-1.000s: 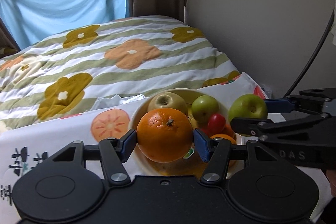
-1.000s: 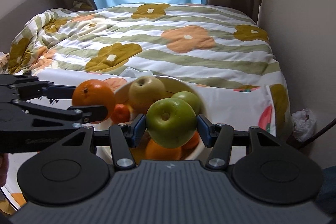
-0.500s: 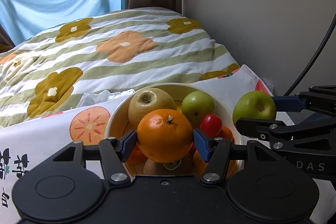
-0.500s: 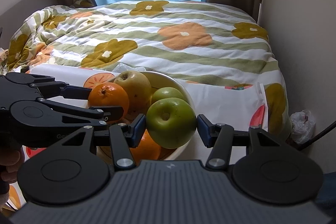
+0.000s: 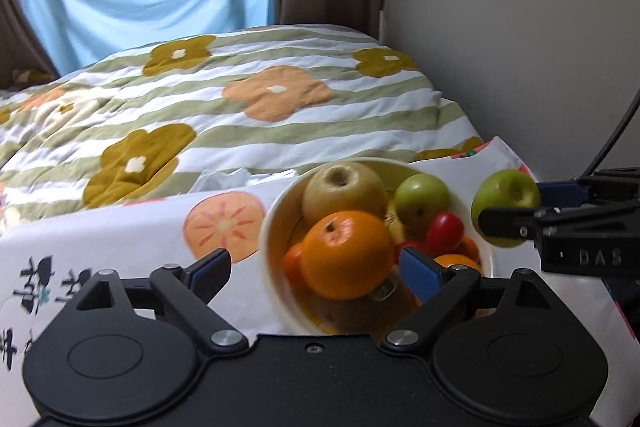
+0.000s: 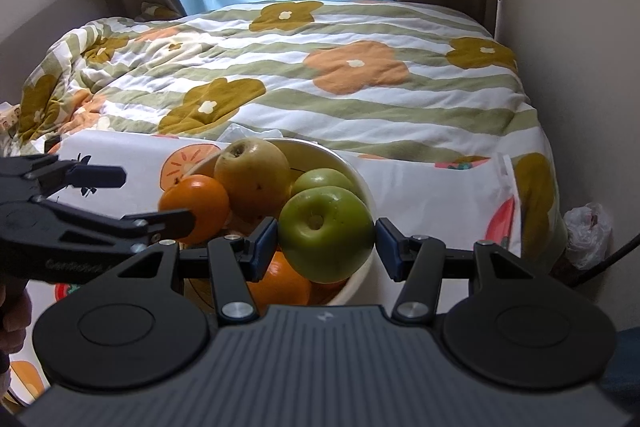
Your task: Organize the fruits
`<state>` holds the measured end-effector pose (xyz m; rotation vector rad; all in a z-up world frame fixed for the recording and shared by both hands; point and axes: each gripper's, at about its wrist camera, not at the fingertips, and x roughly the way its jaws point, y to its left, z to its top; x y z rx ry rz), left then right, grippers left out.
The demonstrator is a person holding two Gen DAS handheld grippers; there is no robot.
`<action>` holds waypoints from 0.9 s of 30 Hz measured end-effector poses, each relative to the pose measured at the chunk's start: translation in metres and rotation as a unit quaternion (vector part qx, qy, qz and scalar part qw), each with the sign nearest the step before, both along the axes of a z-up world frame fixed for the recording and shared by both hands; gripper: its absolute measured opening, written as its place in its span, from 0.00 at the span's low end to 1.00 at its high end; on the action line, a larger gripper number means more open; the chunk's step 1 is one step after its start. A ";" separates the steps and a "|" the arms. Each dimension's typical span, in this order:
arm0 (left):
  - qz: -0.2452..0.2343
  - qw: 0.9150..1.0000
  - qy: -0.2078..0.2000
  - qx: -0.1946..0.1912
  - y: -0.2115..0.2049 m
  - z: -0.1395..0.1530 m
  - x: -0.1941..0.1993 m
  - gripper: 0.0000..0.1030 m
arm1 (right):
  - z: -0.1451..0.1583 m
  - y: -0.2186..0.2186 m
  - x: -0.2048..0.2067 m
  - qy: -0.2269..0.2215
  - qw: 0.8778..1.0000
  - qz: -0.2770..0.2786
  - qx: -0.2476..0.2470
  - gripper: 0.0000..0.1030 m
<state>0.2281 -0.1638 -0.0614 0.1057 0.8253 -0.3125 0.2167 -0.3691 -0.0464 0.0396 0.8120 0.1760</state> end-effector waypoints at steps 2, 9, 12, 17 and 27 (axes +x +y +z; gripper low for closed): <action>0.011 1.000 0.000 0.000 0.006 0.001 -0.003 0.91 | 0.000 0.003 0.003 -0.001 1.000 0.006 0.001 0.66; 0.043 0.999 -0.006 0.001 0.033 0.010 -0.011 0.91 | -0.001 0.016 0.016 -0.009 1.000 0.029 0.002 0.66; 0.056 0.998 -0.008 0.003 0.041 0.012 -0.014 0.91 | -0.003 0.021 0.022 -0.017 0.999 0.045 0.002 0.66; 0.077 0.997 -0.006 0.004 0.049 0.011 -0.017 0.91 | -0.010 0.025 0.032 -0.024 0.997 0.067 0.002 0.66; 0.110 0.994 -0.007 0.012 0.052 0.007 -0.023 0.91 | -0.022 0.026 0.036 -0.024 0.995 0.095 0.016 0.67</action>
